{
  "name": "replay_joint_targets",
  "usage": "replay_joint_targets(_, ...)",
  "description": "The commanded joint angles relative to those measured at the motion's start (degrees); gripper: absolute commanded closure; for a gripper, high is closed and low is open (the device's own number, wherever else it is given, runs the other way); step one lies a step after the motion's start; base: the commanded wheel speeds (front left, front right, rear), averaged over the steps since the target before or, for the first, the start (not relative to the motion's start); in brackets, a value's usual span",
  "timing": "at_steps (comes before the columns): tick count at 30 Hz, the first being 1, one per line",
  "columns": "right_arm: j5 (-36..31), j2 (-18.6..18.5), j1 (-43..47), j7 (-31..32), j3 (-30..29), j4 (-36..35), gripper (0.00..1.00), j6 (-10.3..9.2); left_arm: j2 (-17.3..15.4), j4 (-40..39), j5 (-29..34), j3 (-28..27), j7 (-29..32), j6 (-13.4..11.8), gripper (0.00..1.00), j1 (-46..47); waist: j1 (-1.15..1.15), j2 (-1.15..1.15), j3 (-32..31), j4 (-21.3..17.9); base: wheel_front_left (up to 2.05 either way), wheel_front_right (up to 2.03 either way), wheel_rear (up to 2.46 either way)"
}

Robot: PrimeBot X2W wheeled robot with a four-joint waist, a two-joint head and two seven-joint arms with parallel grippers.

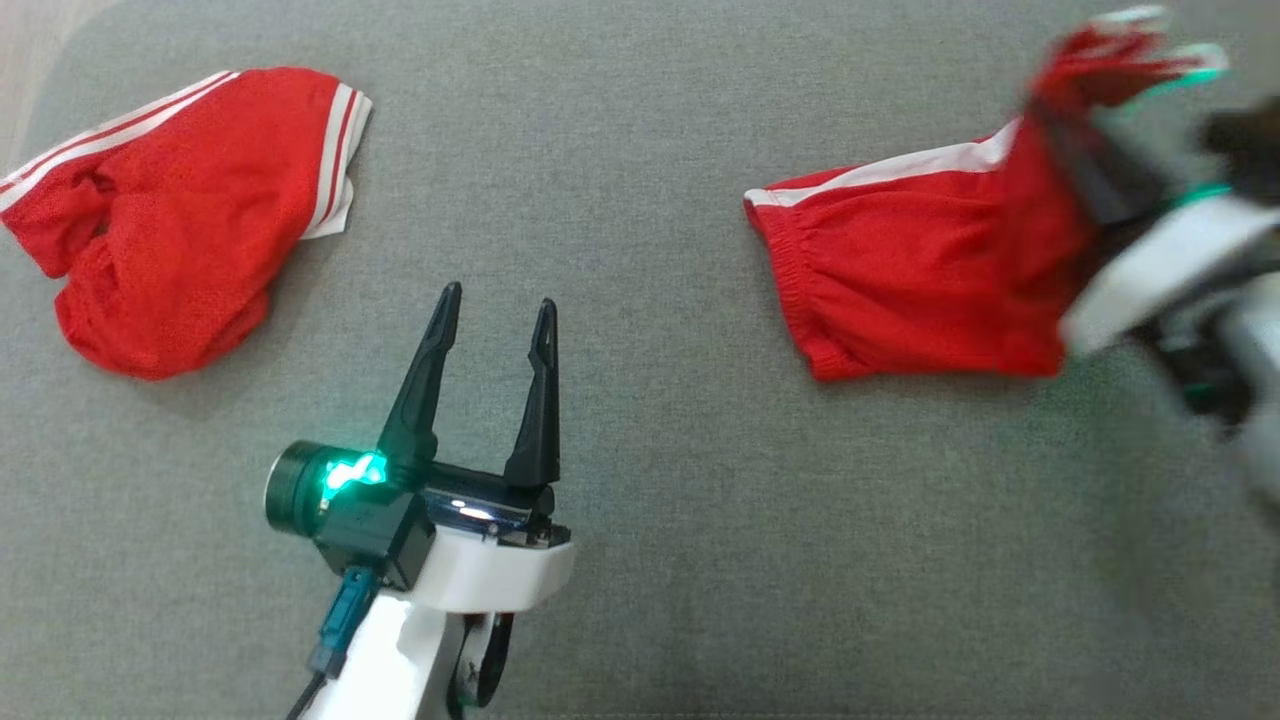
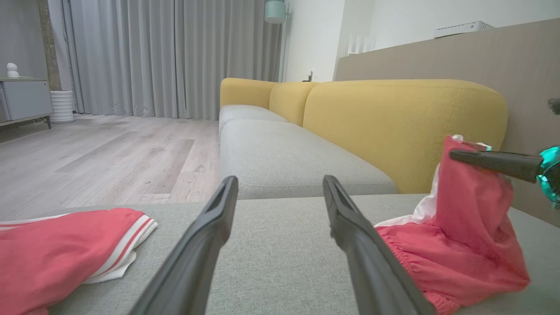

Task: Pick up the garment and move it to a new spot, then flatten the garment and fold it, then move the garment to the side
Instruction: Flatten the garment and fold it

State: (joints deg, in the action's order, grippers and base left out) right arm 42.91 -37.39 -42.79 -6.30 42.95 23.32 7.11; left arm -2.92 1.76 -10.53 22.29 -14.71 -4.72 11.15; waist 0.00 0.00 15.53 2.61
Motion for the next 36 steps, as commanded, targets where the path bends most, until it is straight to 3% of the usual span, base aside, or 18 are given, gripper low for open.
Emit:
replay_joint_targets(1, -1.8, 2.4, 0.6, 2.1, 2.2, -3.7, 1.0, 0.37, 0.0, -1.5, 0.4, -2.0, -0.3, 0.0, 0.0, 0.3, 0.0, 0.0, 0.0, 0.3, 0.0, 0.0, 0.0)
replay_joint_targets(4, -3.6, 7.3, 1.8, 4.6, 5.3, -5.2, 1.0, 0.37, 0.0, -1.6, 0.1, -2.0, -0.3, -0.1, 0.0, 0.5, 0.0, 0.0, 0.1, 0.8, 0.0, 0.0, 0.0)
replay_joint_targets(5, -3.9, 9.0, 2.4, 4.9, 5.7, -5.1, 0.55, 0.37, 0.0, -1.6, -0.1, -2.0, -0.3, -0.3, 0.0, 0.5, 0.0, 0.0, 0.1, 0.9, 0.0, 0.0, 0.0)
replay_joint_targets(6, -4.7, 10.4, 2.8, 4.8, 5.9, -4.9, 0.0, 0.37, 0.0, -1.5, -0.1, -1.9, -0.3, -0.4, 0.0, 0.5, 0.0, 0.0, 0.1, 1.0, 0.0, 0.0, 0.0)
replay_joint_targets(10, -6.6, 13.8, 5.4, 3.2, 4.1, -5.0, 0.0, 0.37, 0.0, -1.0, -0.5, -1.6, -0.3, -0.6, 0.0, 0.2, 0.0, 0.0, -0.8, 1.4, 0.0, 0.0, 0.0)
replay_joint_targets(18, -9.2, 12.1, 12.3, 1.8, -5.0, -4.3, 0.0, 0.37, 0.0, -1.0, -1.2, -2.5, -0.3, -1.4, 0.0, -1.7, 0.0, 0.0, -3.1, 0.9, 0.0, 0.0, 0.0)
replay_joint_targets(20, -8.8, 11.6, 13.4, 2.0, -6.2, -3.6, 1.0, 0.37, 0.0, -1.2, -1.4, -2.4, -0.3, -1.3, 0.0, -2.0, 0.0, 0.0, -3.2, 1.2, 0.0, 0.0, 0.0)
replay_joint_targets(28, -7.3, 7.7, 9.7, 5.1, -2.8, 2.6, 1.0, 0.37, 0.0, -1.4, -2.0, -0.7, -0.3, -1.4, 0.0, -0.9, 0.0, 0.0, -1.7, 4.9, 0.0, 0.0, 0.0)
replay_joint_targets(36, -3.2, 7.9, 2.5, 5.1, 6.0, 9.8, 1.0, 0.37, 0.0, -1.3, -3.2, 0.9, -0.3, -2.0, 0.0, -0.2, 0.0, 0.0, -0.8, 8.7, 0.0, 0.0, 0.0)
